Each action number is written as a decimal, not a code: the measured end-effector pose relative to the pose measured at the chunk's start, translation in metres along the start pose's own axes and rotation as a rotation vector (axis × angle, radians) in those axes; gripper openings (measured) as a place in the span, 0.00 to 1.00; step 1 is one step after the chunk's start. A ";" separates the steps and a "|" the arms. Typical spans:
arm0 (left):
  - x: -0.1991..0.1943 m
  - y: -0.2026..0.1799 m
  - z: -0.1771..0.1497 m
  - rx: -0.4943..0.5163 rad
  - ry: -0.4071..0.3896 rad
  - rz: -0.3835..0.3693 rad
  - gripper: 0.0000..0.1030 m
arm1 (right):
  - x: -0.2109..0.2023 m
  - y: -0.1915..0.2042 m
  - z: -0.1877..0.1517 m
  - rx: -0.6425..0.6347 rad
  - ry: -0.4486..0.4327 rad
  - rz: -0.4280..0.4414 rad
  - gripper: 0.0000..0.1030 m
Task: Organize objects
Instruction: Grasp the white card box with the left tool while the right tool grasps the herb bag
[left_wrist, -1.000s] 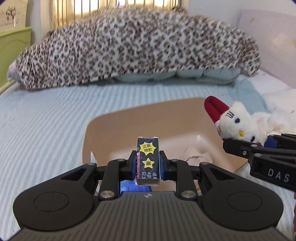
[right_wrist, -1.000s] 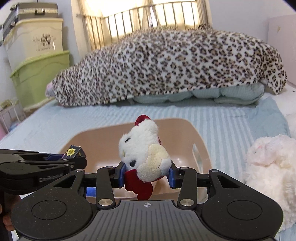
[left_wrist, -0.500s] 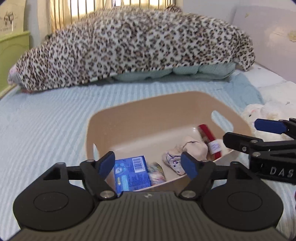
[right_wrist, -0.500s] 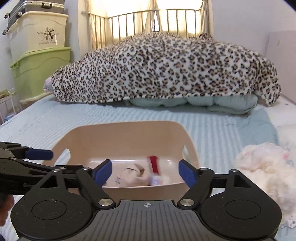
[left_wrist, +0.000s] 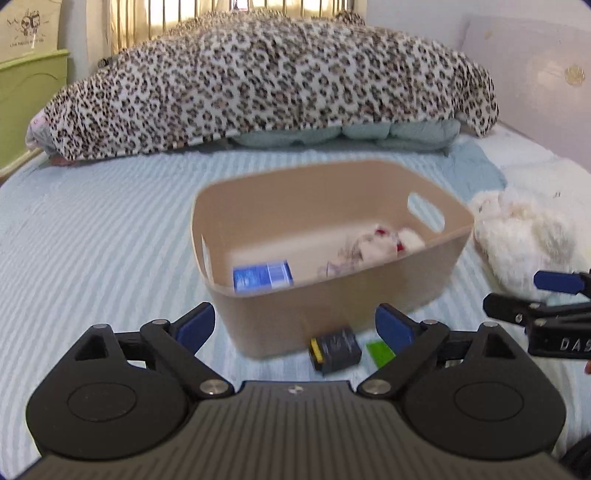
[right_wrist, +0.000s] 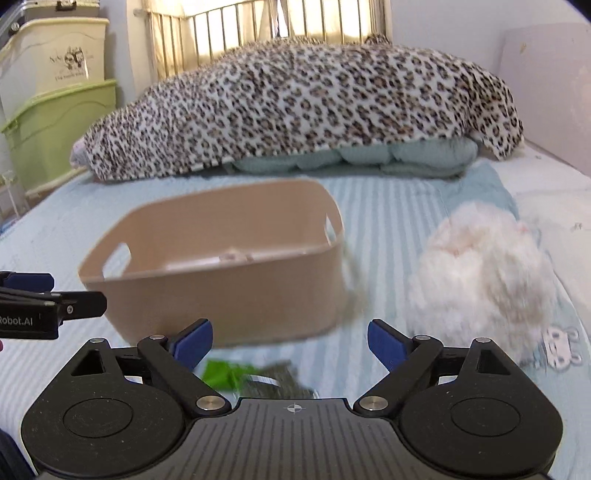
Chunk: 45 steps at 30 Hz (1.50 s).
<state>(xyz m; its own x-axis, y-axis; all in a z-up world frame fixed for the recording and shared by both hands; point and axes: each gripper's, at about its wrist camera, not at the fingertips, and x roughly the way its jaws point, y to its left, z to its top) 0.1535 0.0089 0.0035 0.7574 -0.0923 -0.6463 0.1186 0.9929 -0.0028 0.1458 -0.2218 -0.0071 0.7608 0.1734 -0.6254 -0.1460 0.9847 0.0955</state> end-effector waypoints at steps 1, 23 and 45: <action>0.004 -0.001 -0.005 0.001 0.013 -0.002 0.91 | 0.004 -0.001 -0.002 0.005 0.013 0.003 0.89; 0.090 -0.021 -0.041 -0.070 0.193 -0.001 0.91 | 0.080 -0.002 -0.042 -0.010 0.214 0.027 0.95; 0.076 -0.013 -0.050 0.012 0.278 0.013 0.59 | 0.078 0.005 -0.049 -0.047 0.165 0.011 0.53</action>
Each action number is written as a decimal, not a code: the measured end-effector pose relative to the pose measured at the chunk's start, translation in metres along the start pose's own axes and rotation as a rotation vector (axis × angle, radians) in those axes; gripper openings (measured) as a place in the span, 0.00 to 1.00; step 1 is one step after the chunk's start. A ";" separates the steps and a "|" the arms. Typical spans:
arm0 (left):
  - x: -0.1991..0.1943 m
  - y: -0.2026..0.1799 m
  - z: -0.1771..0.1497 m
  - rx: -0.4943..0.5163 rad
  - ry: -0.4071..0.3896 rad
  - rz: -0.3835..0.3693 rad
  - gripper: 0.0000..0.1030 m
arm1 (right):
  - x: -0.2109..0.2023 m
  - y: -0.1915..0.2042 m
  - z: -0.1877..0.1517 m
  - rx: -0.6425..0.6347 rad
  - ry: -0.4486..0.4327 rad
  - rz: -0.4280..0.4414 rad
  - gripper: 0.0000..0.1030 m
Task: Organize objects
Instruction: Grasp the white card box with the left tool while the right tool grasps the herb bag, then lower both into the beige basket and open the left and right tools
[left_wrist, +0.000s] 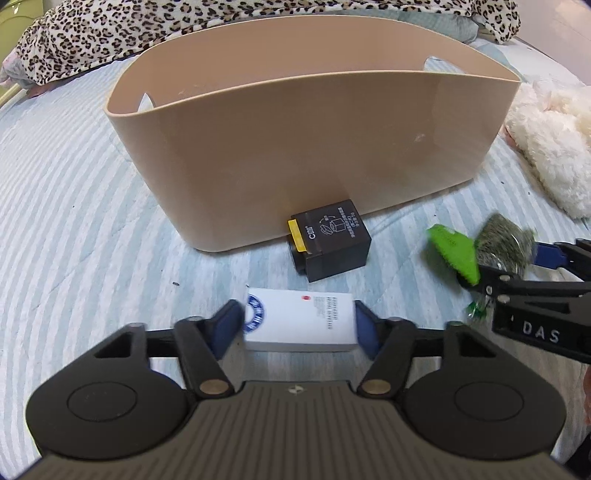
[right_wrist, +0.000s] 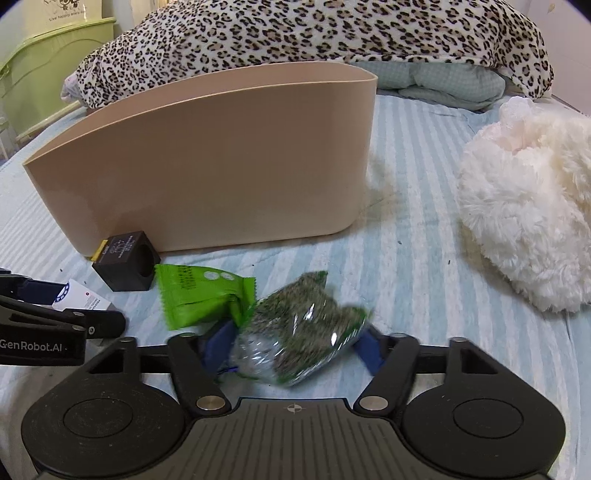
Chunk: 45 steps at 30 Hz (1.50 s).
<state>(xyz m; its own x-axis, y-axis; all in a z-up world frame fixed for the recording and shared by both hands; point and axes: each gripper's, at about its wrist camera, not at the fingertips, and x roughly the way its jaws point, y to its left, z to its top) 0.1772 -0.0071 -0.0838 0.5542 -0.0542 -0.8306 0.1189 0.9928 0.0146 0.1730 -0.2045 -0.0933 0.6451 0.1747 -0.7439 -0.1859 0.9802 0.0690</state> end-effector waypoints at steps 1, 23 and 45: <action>-0.001 0.001 -0.001 0.003 -0.001 -0.001 0.59 | -0.001 0.000 0.000 0.000 -0.001 0.001 0.51; -0.036 0.005 -0.003 0.019 -0.091 -0.029 0.59 | -0.049 -0.010 0.007 0.066 -0.096 0.048 0.38; -0.119 0.001 0.077 0.045 -0.425 0.026 0.59 | -0.103 0.026 0.106 -0.065 -0.363 0.105 0.38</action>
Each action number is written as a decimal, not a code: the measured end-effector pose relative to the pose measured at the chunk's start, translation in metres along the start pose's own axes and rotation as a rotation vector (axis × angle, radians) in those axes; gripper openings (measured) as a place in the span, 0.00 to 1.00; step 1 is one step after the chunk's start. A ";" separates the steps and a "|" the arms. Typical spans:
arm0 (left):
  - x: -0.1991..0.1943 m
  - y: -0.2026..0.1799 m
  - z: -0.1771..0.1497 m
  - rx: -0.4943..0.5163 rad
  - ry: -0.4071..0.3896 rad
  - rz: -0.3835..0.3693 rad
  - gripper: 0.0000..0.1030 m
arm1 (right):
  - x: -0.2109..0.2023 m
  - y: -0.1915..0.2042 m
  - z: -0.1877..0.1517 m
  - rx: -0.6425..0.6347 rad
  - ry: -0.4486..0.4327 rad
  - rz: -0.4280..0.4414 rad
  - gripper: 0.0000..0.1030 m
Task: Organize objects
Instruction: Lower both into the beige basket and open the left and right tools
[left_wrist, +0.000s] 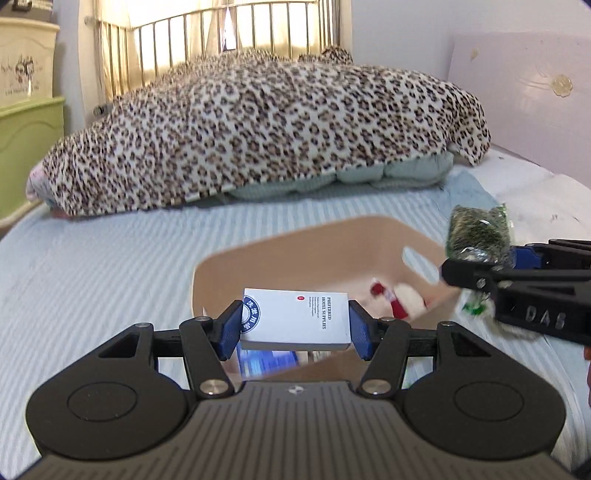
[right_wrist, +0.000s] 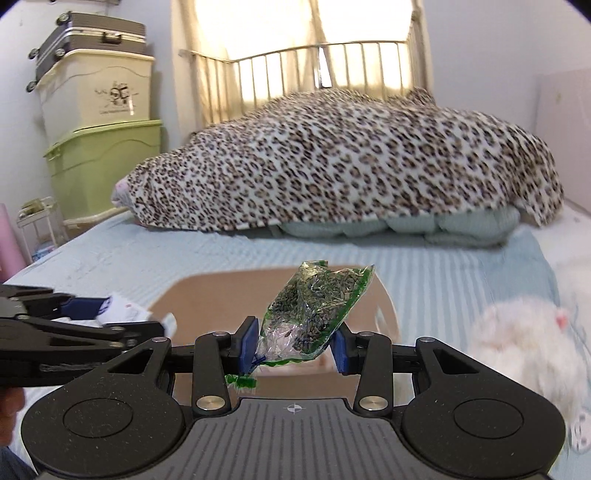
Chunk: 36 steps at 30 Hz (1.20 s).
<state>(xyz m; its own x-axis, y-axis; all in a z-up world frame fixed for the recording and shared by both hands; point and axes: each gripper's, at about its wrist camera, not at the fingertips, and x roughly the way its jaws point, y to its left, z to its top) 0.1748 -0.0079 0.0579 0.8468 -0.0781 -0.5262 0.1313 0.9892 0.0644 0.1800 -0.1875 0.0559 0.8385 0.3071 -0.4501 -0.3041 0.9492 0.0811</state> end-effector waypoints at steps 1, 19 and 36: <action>0.003 -0.001 0.005 0.002 -0.009 0.006 0.59 | 0.003 0.004 0.003 -0.018 -0.005 -0.003 0.38; 0.101 0.010 0.010 -0.011 0.149 0.174 0.59 | 0.095 0.006 -0.001 -0.064 0.154 -0.045 0.38; 0.057 0.030 -0.002 -0.036 0.147 0.134 0.81 | 0.036 -0.002 0.003 -0.097 0.085 -0.045 0.78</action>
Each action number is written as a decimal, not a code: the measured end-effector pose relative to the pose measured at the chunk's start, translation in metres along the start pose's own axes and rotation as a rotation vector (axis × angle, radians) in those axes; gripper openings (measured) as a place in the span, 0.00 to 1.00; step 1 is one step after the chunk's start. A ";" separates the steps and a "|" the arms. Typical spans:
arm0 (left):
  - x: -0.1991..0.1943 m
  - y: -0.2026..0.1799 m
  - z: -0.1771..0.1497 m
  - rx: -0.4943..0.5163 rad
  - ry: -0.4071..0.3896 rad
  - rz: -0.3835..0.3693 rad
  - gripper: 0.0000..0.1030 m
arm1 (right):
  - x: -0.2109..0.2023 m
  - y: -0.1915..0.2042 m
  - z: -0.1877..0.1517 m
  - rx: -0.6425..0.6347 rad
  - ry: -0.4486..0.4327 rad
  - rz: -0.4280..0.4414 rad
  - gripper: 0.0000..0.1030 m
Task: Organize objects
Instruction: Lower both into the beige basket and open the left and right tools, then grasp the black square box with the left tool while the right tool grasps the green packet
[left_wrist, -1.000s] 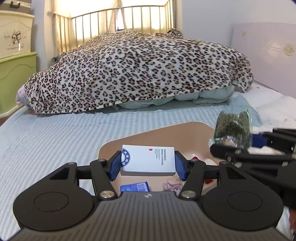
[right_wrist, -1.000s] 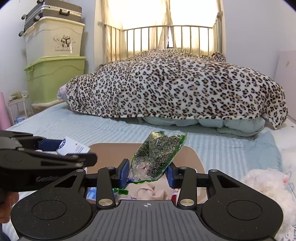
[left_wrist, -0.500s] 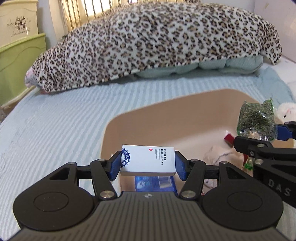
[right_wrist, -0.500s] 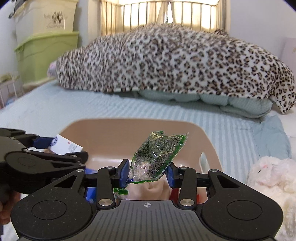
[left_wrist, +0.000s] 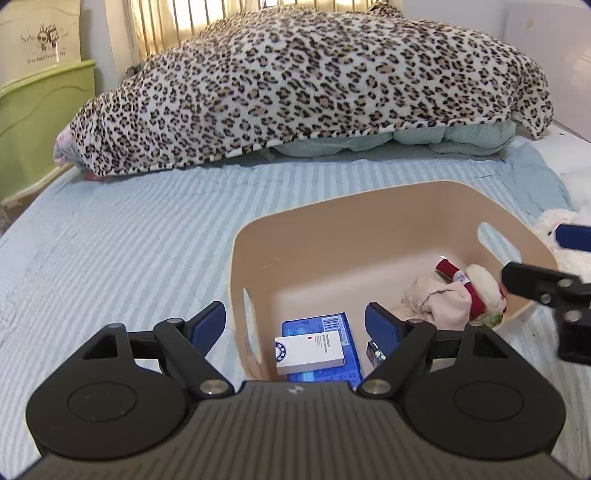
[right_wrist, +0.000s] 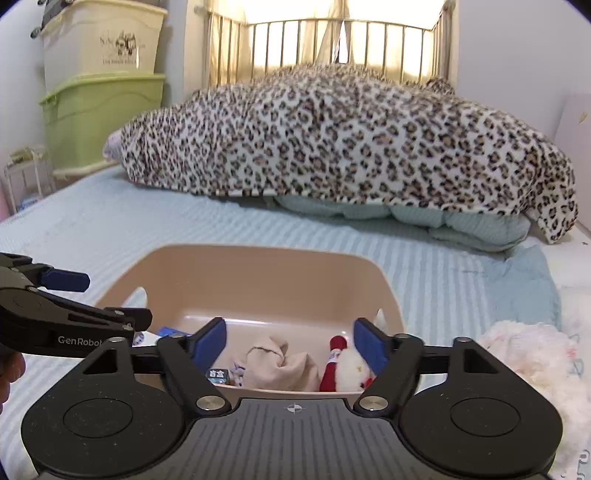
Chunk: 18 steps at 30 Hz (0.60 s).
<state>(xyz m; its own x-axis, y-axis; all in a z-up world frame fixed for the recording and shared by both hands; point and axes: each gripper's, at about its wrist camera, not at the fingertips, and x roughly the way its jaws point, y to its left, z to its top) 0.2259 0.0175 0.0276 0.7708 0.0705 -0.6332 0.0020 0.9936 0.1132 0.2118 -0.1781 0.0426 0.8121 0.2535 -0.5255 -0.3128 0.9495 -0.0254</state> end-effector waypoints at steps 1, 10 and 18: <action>-0.005 0.001 -0.001 0.000 -0.006 -0.003 0.81 | -0.006 0.000 -0.002 -0.008 -0.007 -0.002 0.78; -0.040 0.006 -0.024 -0.002 -0.018 -0.050 0.85 | -0.038 -0.004 -0.032 0.000 0.036 -0.036 0.89; -0.034 -0.005 -0.056 0.014 0.060 -0.089 0.85 | -0.022 0.001 -0.073 0.014 0.164 -0.004 0.94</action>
<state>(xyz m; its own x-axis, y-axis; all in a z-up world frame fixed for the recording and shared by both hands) 0.1638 0.0150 0.0056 0.7278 -0.0128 -0.6857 0.0786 0.9948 0.0649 0.1577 -0.1964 -0.0079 0.7220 0.2171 -0.6569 -0.3015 0.9533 -0.0164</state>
